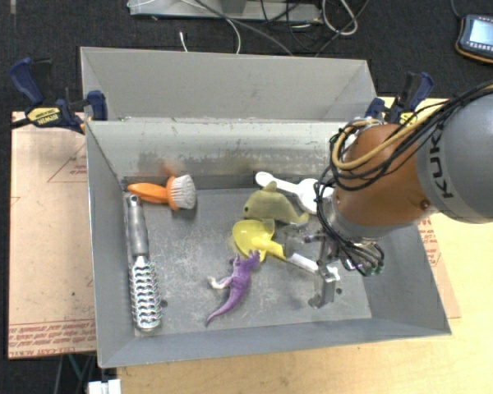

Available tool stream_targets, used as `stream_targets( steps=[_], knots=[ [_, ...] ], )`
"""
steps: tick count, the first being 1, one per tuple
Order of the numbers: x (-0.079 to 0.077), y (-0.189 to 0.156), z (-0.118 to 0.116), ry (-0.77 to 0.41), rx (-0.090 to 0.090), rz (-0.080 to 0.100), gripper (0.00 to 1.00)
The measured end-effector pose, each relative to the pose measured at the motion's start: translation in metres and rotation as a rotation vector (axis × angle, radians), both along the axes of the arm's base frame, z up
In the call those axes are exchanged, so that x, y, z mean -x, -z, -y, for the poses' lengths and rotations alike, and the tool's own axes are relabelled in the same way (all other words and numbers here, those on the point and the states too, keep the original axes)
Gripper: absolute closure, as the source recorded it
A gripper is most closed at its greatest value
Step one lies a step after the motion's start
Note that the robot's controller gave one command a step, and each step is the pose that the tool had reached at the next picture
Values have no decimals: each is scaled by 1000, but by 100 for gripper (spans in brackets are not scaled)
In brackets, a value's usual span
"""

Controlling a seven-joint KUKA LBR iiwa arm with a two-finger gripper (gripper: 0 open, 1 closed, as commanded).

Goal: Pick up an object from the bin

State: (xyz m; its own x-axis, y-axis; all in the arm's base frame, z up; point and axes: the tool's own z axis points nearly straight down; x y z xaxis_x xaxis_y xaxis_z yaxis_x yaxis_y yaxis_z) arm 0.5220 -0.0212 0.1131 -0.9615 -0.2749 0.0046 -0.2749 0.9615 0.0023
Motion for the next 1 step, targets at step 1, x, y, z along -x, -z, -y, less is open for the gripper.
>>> stream_targets(
  steps=[1],
  knots=[
    [-6,35,-47,-36,-5,15,0]
  ],
)
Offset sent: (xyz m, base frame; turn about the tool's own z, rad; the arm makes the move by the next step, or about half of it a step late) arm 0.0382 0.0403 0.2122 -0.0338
